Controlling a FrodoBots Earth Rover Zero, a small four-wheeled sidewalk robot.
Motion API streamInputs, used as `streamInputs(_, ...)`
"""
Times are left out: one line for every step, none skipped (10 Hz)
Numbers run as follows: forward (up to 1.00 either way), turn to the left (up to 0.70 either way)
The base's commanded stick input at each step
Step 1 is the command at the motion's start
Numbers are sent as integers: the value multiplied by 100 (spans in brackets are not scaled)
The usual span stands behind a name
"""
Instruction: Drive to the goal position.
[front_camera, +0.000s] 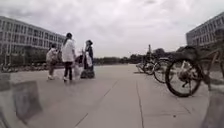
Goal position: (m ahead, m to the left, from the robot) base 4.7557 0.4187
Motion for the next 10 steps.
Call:
streamInputs(70,0)
streamInputs(70,0)
streamInputs(70,0)
streamInputs(70,0)
streamInputs(70,0)
streamInputs(70,0)
streamInputs(70,-11)
streamInputs(70,-14)
streamInputs(70,-3)
streamInputs(70,0)
